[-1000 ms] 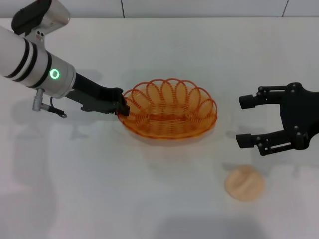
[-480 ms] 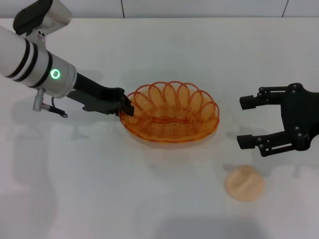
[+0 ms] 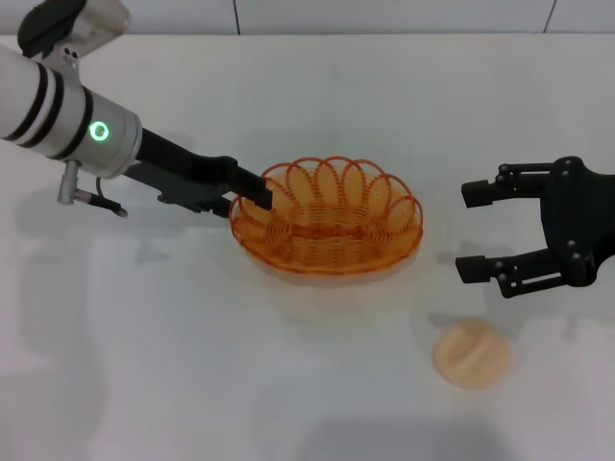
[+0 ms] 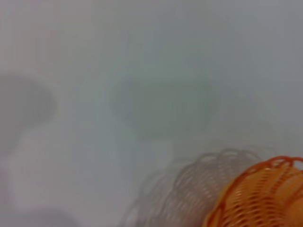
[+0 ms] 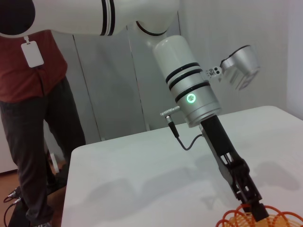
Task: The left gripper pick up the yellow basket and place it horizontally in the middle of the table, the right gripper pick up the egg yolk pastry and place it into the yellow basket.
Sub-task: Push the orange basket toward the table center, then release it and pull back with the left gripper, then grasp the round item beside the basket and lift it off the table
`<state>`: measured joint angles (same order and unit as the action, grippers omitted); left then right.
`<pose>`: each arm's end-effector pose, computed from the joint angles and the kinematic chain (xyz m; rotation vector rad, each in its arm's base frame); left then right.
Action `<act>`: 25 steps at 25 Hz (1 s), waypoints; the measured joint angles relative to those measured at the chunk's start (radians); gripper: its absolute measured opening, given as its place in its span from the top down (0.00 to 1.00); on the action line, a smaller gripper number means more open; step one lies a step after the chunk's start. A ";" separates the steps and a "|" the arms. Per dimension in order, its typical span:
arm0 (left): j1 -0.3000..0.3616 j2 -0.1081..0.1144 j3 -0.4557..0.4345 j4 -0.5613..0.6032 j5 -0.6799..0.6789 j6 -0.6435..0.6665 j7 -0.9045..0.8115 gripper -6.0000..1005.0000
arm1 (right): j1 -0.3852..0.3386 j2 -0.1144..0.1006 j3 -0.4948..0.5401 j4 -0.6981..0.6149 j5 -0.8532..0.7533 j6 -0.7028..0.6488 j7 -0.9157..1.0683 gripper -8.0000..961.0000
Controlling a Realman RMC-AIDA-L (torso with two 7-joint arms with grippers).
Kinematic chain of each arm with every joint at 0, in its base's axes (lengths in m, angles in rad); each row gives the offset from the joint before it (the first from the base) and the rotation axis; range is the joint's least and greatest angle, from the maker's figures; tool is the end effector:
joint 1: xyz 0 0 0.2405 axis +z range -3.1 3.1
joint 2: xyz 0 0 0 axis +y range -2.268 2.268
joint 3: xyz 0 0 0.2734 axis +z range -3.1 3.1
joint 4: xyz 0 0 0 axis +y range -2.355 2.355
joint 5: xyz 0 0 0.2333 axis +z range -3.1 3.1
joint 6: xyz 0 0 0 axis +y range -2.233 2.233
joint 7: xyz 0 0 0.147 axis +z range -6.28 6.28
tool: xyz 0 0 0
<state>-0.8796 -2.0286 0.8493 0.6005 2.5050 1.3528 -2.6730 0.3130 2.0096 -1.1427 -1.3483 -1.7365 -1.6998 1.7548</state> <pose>-0.2358 0.4377 -0.0310 -2.2931 -1.8210 0.0229 0.2023 0.3231 0.0525 -2.9486 0.2820 0.5656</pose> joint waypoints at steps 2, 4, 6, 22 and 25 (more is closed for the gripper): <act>0.004 0.006 -0.001 0.001 -0.024 0.001 0.011 0.48 | 0.000 -0.001 0.000 0.000 0.000 0.000 0.000 0.12; 0.009 0.017 -0.003 0.003 -0.058 0.002 0.023 0.40 | -0.001 -0.001 0.002 0.000 0.000 0.000 0.001 0.12; 0.011 0.022 -0.003 0.004 -0.072 0.003 0.029 0.33 | -0.001 -0.001 0.005 0.000 0.000 -0.002 0.001 0.12; 0.122 0.014 -0.007 0.214 -0.255 0.032 0.415 0.12 | 0.000 0.000 0.011 0.023 -0.018 0.005 0.007 0.13; 0.154 0.011 -0.003 0.274 -0.275 0.110 0.485 0.12 | 0.000 0.000 0.011 0.022 -0.050 0.005 0.013 0.13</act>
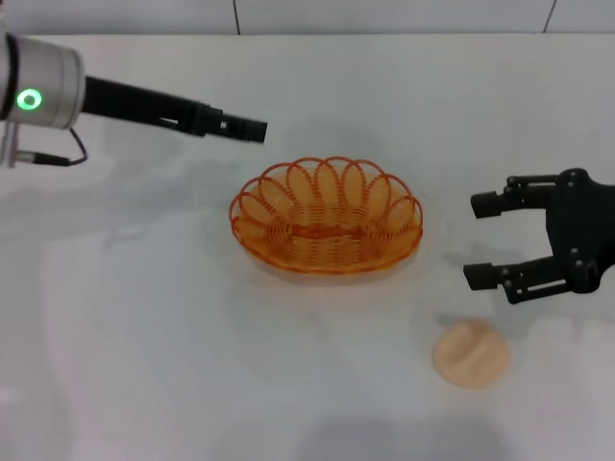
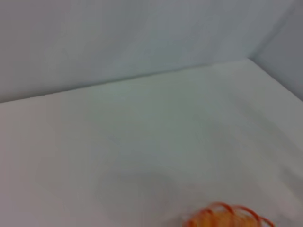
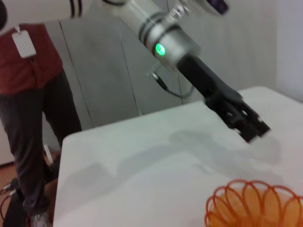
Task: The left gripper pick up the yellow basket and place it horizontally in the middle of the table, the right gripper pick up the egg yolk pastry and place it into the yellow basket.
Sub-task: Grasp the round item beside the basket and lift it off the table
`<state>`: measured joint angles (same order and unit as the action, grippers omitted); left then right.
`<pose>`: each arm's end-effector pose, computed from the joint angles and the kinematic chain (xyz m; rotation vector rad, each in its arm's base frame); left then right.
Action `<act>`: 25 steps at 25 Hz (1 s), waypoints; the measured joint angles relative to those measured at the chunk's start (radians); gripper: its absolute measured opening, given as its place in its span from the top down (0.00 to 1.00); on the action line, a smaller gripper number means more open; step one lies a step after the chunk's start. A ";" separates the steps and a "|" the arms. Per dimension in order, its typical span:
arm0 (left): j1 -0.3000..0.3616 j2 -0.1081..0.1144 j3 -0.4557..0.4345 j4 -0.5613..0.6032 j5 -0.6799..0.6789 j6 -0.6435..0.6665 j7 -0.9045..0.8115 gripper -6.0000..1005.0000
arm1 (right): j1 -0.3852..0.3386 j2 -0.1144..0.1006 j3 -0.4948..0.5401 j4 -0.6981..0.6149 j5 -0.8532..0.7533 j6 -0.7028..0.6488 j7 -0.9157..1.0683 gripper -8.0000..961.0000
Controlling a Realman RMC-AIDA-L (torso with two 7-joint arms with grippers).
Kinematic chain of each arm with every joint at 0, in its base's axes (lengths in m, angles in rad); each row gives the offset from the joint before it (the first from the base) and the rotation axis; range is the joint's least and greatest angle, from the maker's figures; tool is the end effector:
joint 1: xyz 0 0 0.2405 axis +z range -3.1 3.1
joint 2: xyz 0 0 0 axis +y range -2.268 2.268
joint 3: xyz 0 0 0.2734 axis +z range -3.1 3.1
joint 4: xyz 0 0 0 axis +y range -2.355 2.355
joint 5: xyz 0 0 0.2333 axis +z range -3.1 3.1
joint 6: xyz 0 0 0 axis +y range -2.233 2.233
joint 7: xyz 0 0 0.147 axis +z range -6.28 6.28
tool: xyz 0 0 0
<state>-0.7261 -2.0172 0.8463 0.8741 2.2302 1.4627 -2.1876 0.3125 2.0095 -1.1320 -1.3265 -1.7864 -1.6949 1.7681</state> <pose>-0.2220 0.4333 0.0257 -2.6273 -1.1607 -0.3024 0.2142 0.3242 0.0500 -2.9448 0.3538 0.5047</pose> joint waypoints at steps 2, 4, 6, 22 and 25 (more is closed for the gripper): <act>0.022 -0.002 0.002 0.052 -0.002 0.069 0.036 0.12 | 0.000 0.000 -0.001 -0.006 -0.022 0.000 0.012 0.13; 0.040 -0.003 0.003 0.093 0.001 0.131 0.057 0.12 | 0.000 0.000 -0.006 -0.017 -0.054 0.000 0.035 0.14; 0.063 -0.003 0.003 0.139 0.001 0.195 0.083 0.12 | 0.001 0.000 -0.013 -0.028 -0.087 0.000 0.057 0.14; 0.170 0.003 -0.006 0.232 -0.016 0.339 0.200 0.12 | 0.043 0.001 -0.174 -0.074 -0.325 0.051 0.193 0.15; 0.172 -0.001 -0.006 0.233 -0.016 0.336 0.201 0.12 | 0.049 0.001 -0.196 -0.070 -0.355 0.061 0.211 0.15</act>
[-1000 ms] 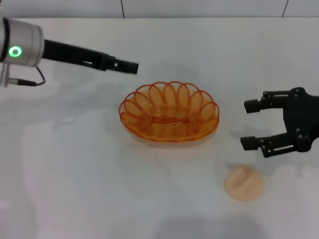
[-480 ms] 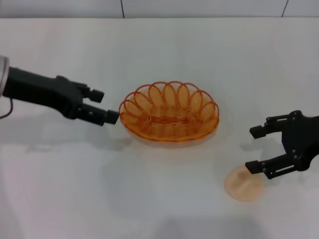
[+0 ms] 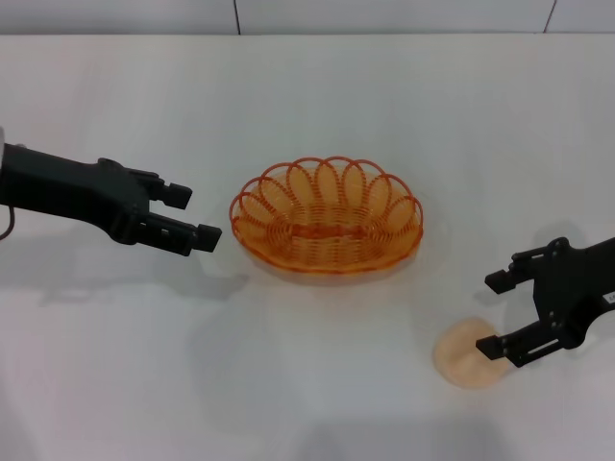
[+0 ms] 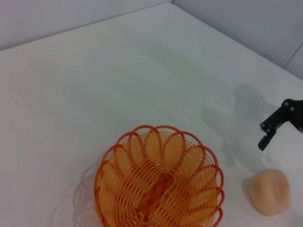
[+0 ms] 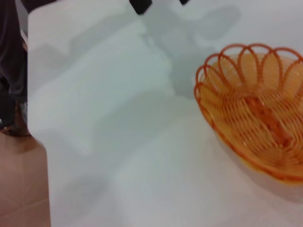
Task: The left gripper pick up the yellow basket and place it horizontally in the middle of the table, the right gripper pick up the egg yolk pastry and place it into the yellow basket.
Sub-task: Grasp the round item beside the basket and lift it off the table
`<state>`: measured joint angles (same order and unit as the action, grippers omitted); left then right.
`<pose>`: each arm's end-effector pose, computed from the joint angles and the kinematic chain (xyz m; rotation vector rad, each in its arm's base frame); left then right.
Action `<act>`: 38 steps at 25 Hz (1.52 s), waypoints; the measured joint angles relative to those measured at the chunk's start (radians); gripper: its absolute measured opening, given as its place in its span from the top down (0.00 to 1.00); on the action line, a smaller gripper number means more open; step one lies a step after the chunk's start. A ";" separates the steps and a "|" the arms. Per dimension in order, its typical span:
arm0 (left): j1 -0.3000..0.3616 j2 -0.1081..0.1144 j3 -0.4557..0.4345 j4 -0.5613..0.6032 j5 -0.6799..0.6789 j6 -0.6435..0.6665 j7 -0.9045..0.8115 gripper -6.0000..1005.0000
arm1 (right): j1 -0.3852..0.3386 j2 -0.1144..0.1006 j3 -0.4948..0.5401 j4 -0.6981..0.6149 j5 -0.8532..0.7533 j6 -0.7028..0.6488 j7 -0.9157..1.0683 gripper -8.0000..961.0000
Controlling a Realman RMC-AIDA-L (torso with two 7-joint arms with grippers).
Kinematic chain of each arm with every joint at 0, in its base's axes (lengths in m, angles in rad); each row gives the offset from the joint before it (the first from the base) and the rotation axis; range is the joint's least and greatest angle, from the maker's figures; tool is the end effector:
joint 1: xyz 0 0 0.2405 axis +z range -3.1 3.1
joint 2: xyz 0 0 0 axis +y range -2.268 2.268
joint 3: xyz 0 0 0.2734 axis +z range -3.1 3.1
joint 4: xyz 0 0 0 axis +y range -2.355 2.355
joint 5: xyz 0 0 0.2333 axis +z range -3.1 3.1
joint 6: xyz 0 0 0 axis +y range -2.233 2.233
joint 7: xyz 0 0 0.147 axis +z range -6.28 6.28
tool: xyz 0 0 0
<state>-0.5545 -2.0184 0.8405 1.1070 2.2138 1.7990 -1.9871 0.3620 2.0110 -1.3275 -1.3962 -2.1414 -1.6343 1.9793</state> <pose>-0.2447 0.3646 0.0577 -2.8862 -0.9025 -0.2068 0.2207 0.3300 0.0108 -3.0036 0.4841 -0.1028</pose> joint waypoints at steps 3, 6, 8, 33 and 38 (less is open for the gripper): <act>-0.001 -0.005 0.001 0.000 0.000 -0.001 -0.001 0.12 | 0.001 0.000 -0.018 0.003 -0.027 0.008 0.018 0.16; -0.003 -0.006 0.005 0.000 0.000 -0.001 -0.004 0.13 | 0.001 0.000 -0.039 0.004 -0.040 0.012 0.031 0.16; -0.004 -0.007 0.005 -0.001 0.000 -0.001 -0.006 0.13 | 0.001 0.000 -0.048 0.004 -0.043 0.014 0.035 0.16; 0.007 -0.017 0.000 -0.008 0.000 0.001 -0.012 0.13 | -0.005 0.000 -0.121 0.013 -0.044 0.061 0.050 0.65; 0.015 -0.017 0.000 -0.003 0.000 0.004 -0.007 0.13 | -0.003 0.000 -0.118 -0.017 -0.029 0.055 0.076 0.75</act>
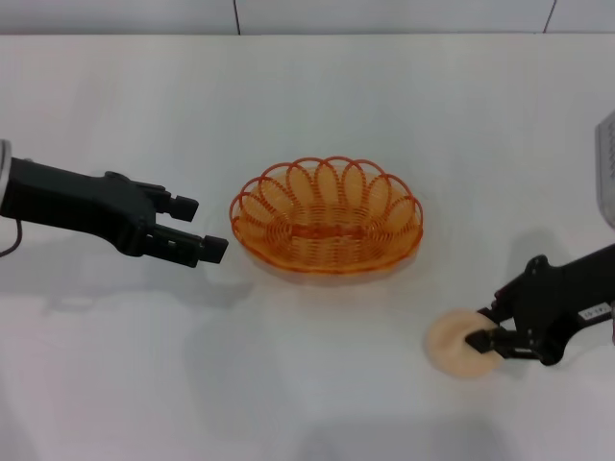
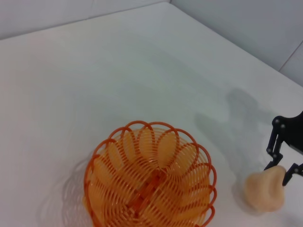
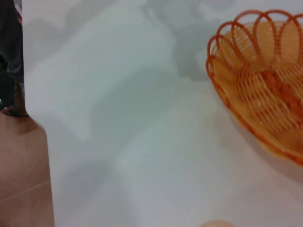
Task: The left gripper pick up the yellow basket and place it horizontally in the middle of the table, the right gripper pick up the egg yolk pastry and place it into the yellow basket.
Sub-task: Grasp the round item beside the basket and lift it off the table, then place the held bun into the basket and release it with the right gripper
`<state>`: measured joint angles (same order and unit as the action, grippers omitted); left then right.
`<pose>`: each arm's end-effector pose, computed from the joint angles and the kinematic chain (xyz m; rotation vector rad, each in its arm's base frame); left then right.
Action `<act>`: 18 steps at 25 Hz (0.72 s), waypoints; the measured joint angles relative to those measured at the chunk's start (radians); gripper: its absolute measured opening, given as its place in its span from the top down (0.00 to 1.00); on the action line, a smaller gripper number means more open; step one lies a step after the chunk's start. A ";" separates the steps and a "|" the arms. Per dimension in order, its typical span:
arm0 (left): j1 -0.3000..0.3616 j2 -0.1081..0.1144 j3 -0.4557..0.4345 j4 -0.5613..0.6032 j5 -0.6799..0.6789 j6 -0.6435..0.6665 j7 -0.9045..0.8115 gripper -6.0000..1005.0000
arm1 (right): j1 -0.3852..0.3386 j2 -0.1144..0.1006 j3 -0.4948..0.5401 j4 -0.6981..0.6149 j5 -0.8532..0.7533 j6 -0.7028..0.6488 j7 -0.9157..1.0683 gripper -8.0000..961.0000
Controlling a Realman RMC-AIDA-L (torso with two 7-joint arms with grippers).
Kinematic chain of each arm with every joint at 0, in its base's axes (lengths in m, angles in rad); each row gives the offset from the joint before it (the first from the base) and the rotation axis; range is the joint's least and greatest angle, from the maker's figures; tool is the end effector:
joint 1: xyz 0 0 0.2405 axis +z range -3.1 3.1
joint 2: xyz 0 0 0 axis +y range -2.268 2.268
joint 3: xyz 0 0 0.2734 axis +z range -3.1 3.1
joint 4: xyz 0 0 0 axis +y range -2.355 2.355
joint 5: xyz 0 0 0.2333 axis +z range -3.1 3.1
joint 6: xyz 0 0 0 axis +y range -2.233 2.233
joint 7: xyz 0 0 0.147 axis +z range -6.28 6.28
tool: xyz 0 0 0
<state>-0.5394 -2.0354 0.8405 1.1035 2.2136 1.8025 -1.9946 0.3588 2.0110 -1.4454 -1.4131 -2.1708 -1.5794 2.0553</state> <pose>-0.2478 0.3585 0.0503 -2.8900 -0.9457 -0.2248 0.2140 0.3255 -0.0109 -3.0146 0.4954 -0.1934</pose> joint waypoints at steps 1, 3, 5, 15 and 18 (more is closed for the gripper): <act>0.001 0.000 0.000 0.000 0.000 0.000 0.002 0.13 | -0.001 0.000 0.003 -0.013 0.007 -0.003 0.001 0.76; 0.005 0.001 0.000 0.001 0.000 0.000 0.004 0.13 | 0.000 0.000 0.017 -0.044 0.024 -0.009 0.012 0.77; 0.008 0.003 0.000 0.002 0.000 0.001 0.008 0.13 | 0.005 0.000 0.029 -0.069 0.035 -0.011 0.023 0.78; 0.015 0.000 0.000 -0.004 0.000 -0.003 0.046 0.13 | 0.111 0.003 0.035 -0.108 0.052 0.068 0.047 0.86; 0.015 -0.003 0.002 -0.004 0.000 -0.005 0.048 0.13 | 0.134 0.005 0.015 -0.100 0.054 0.123 0.044 0.88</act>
<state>-0.5246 -2.0386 0.8421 1.0999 2.2135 1.7980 -1.9470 0.4926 2.0163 -1.4302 -1.5136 -2.1168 -1.4565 2.0991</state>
